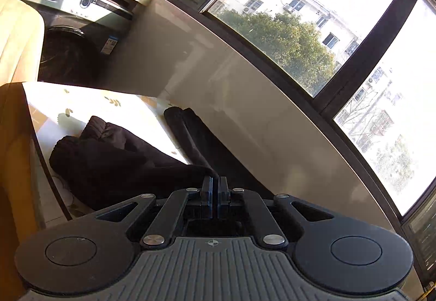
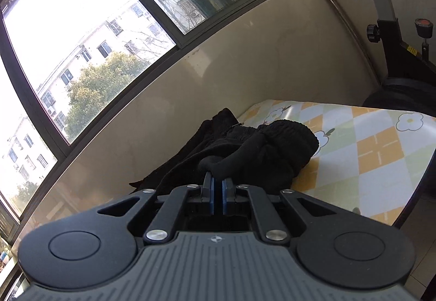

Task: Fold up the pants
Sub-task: 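Lift the sweatpants off the table with both tools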

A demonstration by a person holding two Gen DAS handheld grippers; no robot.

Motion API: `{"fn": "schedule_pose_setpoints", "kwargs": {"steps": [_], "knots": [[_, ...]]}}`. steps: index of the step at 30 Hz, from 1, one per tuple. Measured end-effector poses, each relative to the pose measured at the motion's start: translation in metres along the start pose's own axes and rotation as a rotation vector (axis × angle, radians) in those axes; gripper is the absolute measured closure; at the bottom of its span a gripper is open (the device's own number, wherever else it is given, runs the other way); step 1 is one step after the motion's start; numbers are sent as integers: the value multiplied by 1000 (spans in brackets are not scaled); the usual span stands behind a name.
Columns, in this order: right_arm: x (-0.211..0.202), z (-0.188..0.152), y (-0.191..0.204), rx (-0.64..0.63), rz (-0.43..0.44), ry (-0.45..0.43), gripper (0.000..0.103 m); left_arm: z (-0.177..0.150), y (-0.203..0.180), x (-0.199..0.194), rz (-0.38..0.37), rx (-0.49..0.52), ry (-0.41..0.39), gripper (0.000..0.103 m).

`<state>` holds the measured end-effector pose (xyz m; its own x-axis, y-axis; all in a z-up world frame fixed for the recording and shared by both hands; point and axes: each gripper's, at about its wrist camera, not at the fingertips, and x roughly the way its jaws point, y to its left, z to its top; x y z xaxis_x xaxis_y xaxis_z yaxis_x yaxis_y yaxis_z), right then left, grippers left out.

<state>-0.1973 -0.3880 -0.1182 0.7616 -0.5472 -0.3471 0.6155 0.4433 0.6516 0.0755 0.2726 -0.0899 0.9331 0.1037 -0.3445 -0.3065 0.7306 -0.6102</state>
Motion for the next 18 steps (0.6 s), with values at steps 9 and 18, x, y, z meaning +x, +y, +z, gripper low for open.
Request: {"fn": "schedule_pose_setpoints", "kwargs": {"steps": [9, 18], "knots": [[-3, -6, 2, 3, -42, 40, 88, -23, 30, 7, 90, -78, 119, 78], [-6, -7, 0, 41, -38, 28, 81, -33, 44, 28, 73, -142, 206, 52]]}}
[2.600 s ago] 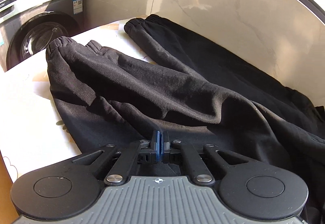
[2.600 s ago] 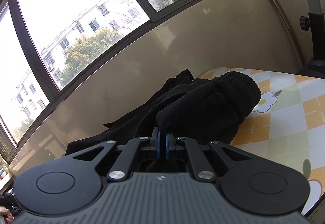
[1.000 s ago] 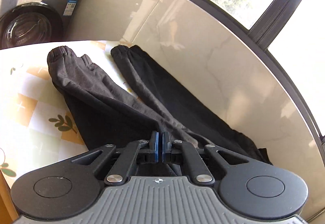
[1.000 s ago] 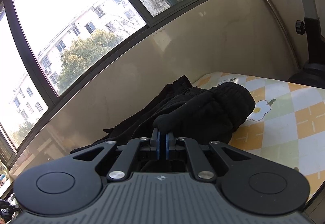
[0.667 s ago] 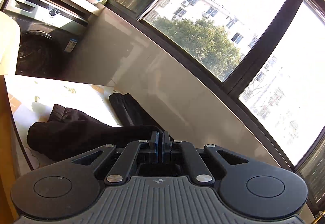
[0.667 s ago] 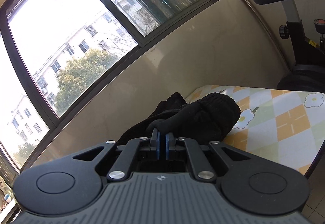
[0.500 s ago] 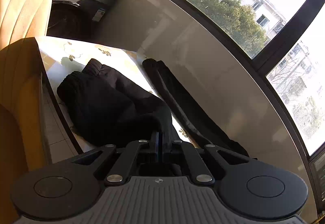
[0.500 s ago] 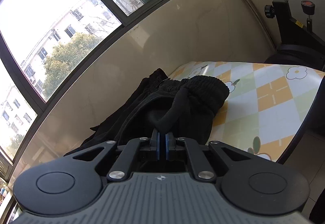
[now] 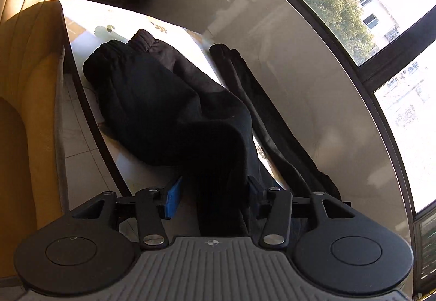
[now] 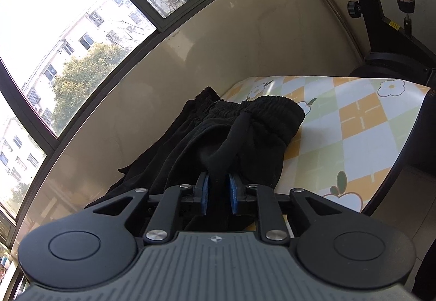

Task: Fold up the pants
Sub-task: 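Lift the sweatpants off the table with both tools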

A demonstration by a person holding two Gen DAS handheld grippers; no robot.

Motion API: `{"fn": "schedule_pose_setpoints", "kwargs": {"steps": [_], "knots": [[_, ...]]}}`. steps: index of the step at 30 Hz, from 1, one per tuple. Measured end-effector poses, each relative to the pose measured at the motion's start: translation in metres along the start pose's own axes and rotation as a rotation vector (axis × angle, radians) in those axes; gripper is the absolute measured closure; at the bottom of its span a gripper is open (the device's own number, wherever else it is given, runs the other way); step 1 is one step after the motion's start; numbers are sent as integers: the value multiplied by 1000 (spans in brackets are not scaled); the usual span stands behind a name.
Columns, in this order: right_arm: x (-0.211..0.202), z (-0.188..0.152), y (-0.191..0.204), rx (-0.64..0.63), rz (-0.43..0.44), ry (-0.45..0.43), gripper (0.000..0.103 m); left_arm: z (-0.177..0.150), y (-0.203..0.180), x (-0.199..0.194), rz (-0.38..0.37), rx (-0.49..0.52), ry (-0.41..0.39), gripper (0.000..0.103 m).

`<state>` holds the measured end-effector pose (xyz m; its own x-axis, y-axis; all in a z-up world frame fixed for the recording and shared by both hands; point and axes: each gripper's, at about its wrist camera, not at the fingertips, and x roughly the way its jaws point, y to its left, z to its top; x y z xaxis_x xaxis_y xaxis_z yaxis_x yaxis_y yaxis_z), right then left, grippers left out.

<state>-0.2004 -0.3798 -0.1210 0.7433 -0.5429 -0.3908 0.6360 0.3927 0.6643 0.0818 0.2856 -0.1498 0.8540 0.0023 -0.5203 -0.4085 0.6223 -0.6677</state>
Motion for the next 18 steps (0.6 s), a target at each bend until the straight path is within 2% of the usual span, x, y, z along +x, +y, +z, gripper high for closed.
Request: {"fn": "schedule_pose_setpoints", "kwargs": {"steps": [3, 4, 5, 6, 9, 11, 15, 18], "knots": [[-2, 2, -1, 5, -7, -2, 78, -2, -5, 8, -23, 16, 24, 52], [-4, 2, -2, 10, -10, -4, 77, -3, -6, 10, -33, 23, 25, 61], [-5, 3, -3, 13, -13, -7, 74, -3, -6, 12, -52, 30, 25, 76], [-7, 3, -3, 13, -20, -12, 69, -3, -7, 13, -70, 35, 30, 96], [-11, 5, -4, 5, -39, -27, 58, 0, -13, 7, -114, 48, -22, 97], [-13, 4, -5, 11, -44, -35, 55, 4, -17, -2, -179, 45, -64, 97], [-10, 2, -6, 35, -6, -36, 47, 9, -32, -17, -233, 82, -140, 97], [3, 1, -4, 60, 22, 5, 39, 11, -41, -27, -270, 102, -189, 97]]}}
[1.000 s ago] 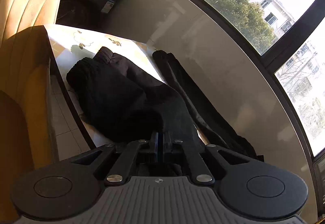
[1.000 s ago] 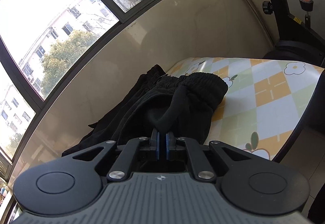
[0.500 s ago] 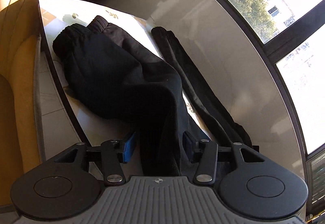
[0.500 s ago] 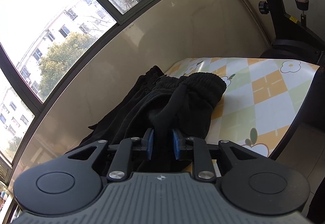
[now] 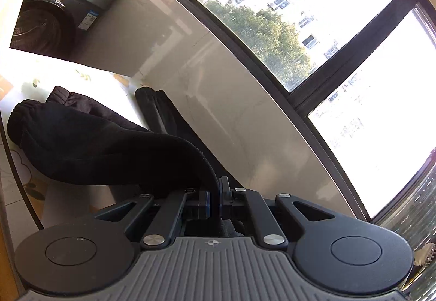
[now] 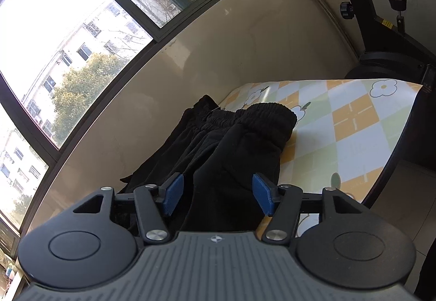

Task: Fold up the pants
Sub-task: 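Lift the sweatpants off the table with both tools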

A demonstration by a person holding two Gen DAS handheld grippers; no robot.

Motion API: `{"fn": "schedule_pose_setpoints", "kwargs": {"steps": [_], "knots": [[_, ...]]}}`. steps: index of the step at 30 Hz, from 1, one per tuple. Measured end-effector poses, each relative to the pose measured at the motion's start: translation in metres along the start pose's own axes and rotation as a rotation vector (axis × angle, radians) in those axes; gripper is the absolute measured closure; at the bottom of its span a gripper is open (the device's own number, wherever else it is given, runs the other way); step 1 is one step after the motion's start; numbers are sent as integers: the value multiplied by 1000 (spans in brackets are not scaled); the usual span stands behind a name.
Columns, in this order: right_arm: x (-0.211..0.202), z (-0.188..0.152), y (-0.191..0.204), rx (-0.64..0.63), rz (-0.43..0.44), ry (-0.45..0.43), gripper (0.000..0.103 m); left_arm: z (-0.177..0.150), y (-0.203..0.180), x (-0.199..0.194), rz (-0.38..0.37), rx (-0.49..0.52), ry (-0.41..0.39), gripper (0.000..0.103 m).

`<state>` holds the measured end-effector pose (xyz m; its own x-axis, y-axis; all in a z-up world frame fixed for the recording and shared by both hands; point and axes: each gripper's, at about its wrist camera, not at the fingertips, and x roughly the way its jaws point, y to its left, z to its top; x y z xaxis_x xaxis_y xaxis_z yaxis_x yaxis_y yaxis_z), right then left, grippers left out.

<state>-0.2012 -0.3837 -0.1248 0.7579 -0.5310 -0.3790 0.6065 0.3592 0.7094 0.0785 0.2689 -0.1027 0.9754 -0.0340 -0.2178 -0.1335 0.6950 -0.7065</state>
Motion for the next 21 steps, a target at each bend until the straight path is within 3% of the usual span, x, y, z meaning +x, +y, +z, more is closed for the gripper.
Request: {"fn": "schedule_pose_setpoints", "kwargs": {"steps": [5, 10, 11, 12, 14, 15, 17, 21], "knots": [[26, -4, 1, 49, 1, 95, 33, 5, -9, -2, -37, 3, -40, 97], [44, -2, 3, 97, -8, 136, 38, 5, -10, -4, -61, -3, -82, 97], [46, -2, 3, 102, -11, 133, 53, 6, -10, -4, -68, -3, -90, 97], [47, -1, 3, 107, -11, 129, 75, 5, -10, -4, -74, 2, -100, 97], [48, 1, 0, 156, 22, 108, 93, 4, -8, -3, -75, -1, -110, 97], [46, 4, 1, 174, 48, 93, 97, 3, -7, -2, -74, -10, -108, 97], [28, 19, 17, 120, 116, -4, 97, 4, -4, 3, -66, -37, -102, 97], [-39, 48, 64, -82, 247, -315, 97, 11, -18, -5, -108, -31, -125, 97]]}}
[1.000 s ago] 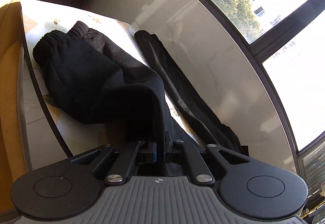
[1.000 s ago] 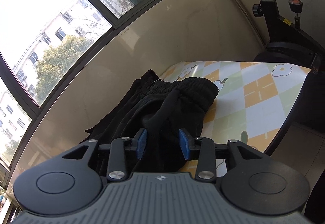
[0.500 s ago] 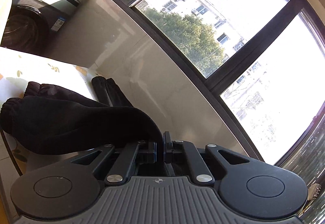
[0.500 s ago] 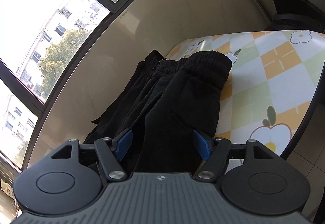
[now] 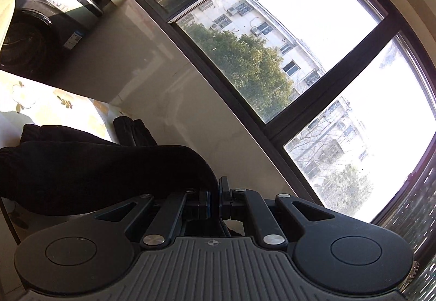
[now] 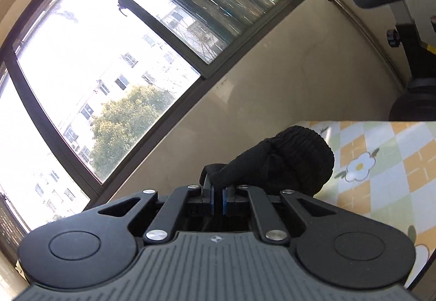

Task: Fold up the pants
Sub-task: 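Lift the sweatpants off the table with both tools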

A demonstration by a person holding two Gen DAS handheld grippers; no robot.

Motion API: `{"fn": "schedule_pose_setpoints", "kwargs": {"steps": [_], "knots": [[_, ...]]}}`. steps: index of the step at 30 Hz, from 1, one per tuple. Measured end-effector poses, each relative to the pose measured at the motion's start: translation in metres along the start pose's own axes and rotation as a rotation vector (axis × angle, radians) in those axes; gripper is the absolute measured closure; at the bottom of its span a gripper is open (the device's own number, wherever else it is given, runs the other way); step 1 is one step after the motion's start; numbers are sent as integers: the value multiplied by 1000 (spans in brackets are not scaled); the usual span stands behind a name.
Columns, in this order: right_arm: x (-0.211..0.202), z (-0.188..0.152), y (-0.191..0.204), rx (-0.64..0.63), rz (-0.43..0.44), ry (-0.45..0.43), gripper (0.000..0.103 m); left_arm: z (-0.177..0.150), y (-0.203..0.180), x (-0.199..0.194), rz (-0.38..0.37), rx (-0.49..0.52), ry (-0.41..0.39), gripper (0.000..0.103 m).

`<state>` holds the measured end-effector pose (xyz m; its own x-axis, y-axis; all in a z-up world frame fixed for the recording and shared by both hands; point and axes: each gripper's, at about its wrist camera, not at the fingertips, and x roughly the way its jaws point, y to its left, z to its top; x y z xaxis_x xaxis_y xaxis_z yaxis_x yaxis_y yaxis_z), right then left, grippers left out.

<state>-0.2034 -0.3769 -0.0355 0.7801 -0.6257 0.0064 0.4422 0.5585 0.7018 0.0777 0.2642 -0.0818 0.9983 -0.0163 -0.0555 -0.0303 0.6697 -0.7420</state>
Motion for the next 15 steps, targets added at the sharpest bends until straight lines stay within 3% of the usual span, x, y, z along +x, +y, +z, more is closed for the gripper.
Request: {"fn": "schedule_pose_setpoints", "kwargs": {"steps": [4, 7, 11, 15], "knots": [[-35, 26, 16, -31, 19, -164, 98, 15, -30, -33, -137, 27, -115, 97], [-54, 31, 14, -30, 0, -200, 98, 24, -52, -62, -241, 63, -211, 97], [-46, 22, 8, -91, -75, -83, 97, 29, -75, -72, -288, 97, -252, 97], [-17, 7, -6, -86, -118, 72, 98, 24, -76, -38, -218, 70, -167, 97]]}}
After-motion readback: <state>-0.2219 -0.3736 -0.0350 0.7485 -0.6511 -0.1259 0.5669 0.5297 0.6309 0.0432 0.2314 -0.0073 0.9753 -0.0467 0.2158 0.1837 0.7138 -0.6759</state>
